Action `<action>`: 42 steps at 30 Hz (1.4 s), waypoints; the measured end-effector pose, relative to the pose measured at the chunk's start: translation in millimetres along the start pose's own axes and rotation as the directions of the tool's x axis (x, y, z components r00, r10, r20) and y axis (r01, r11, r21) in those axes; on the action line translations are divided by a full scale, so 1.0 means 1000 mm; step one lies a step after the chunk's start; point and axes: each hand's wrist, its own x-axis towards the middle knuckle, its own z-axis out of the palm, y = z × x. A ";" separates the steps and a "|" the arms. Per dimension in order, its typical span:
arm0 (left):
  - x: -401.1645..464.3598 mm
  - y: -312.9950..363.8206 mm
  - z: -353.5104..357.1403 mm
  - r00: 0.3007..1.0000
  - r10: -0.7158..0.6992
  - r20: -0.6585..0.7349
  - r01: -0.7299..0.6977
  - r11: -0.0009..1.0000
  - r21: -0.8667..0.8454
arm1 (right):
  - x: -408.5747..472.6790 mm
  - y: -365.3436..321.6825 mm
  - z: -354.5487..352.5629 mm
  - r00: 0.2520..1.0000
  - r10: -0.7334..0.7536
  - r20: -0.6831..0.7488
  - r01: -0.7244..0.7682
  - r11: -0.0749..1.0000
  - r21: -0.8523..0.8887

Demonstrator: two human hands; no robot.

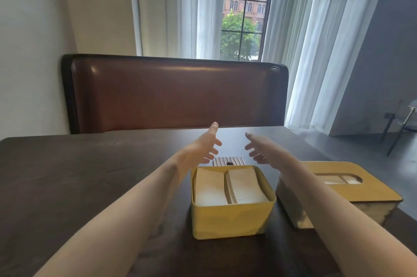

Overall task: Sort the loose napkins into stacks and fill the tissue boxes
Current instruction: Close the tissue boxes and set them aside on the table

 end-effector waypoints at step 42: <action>0.007 0.061 -0.043 0.991 -0.135 -0.018 0.086 0.723 -0.685 | -0.006 -0.059 0.008 0.735 -0.677 -0.034 0.661 0.706 0.255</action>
